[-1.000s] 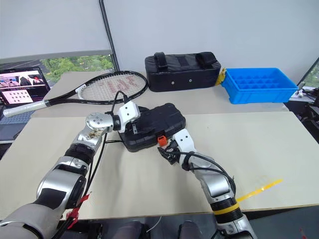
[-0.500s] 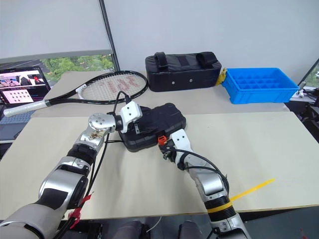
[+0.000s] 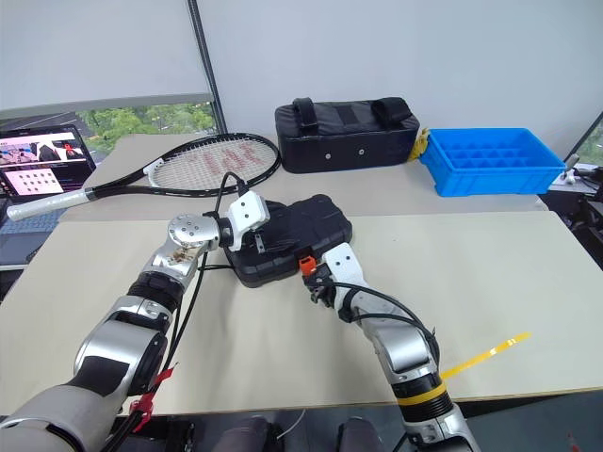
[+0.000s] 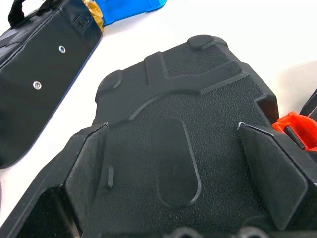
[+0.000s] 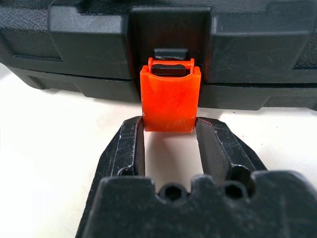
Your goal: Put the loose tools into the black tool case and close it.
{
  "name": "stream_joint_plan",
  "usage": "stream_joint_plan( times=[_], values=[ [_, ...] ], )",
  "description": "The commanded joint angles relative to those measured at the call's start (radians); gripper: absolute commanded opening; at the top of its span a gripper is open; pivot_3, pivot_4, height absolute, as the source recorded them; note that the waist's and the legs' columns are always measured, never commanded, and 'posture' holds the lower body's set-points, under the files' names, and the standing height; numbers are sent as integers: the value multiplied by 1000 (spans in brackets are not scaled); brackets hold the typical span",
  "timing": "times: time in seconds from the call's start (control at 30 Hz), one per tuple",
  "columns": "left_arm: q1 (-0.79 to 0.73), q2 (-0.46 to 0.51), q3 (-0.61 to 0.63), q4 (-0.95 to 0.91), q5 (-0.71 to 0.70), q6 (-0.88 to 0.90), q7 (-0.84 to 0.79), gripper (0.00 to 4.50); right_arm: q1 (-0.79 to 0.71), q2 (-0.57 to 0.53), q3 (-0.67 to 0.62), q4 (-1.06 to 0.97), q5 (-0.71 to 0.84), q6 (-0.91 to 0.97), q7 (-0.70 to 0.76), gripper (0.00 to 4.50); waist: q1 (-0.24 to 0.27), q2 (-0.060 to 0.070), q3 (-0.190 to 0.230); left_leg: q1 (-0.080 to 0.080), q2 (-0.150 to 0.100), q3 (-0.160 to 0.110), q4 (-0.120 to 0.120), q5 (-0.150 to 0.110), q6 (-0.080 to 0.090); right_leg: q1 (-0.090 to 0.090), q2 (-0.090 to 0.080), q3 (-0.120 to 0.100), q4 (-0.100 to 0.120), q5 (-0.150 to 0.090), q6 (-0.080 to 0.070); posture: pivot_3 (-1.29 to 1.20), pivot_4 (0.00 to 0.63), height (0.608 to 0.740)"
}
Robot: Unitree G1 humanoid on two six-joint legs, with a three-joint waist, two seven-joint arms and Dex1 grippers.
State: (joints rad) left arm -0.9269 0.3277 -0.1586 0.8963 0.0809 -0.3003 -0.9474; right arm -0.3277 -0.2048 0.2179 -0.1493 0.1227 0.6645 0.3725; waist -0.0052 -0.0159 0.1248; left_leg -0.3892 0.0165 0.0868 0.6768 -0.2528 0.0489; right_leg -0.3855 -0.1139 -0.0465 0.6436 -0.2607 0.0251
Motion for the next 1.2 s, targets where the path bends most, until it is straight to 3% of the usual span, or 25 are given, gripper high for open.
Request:
stream_joint_plan(
  times=[0.03, 0.47, 0.9, 1.03, 1.07, 1.2],
  values=[
    [59, -9, -83, 71, 78, 30, -15, 4500, -44, 10, -24, -74, 11, -16, -3, 1270, 0, 0, 0, 0, 0, 0, 0, 0, 0, 0, 0, 0, 0, 0, 0, 0, 150, 729],
    [69, -7, -89, 75, 85, 30, -16, 4500, -23, 1, -27, -175, 22, 32, -12, 1270, -2, 0, 0, -1, 1, 0, -1, 0, 0, -1, 0, 0, -1, 0, 0, 0, 150, 729],
    [73, -4, -95, 71, 83, 30, -17, 4500, -67, 36, 0, -85, 6, 11, -19, 1270, -7, 0, 0, -1, 1, 0, -2, 0, 0, -1, 0, 0, -2, 0, 0, 0, 150, 729],
    [75, -4, -95, 69, 82, 31, -15, 4500, -70, 41, -2, -75, 9, 14, -15, 2807, -7, 0, 0, -1, 1, 0, -2, 0, 0, -1, 0, 0, -2, 0, 0, 0, 150, 729],
    [76, -4, -95, 69, 81, 32, -14, 4500, -64, 35, -8, -85, 13, 20, -11, 2986, -7, -1, 0, 0, 1, 0, -3, 0, 0, -1, 0, 0, -2, 0, 0, 0, 150, 729],
    [81, -1, -94, 67, 78, 33, -11, 4500, -26, -9, -23, -154, 29, 77, 9, 2986, -5, -1, 0, -1, 1, 0, -3, 0, 0, -1, -1, 0, -3, 0, 0, 0, 150, 729]
  ],
)
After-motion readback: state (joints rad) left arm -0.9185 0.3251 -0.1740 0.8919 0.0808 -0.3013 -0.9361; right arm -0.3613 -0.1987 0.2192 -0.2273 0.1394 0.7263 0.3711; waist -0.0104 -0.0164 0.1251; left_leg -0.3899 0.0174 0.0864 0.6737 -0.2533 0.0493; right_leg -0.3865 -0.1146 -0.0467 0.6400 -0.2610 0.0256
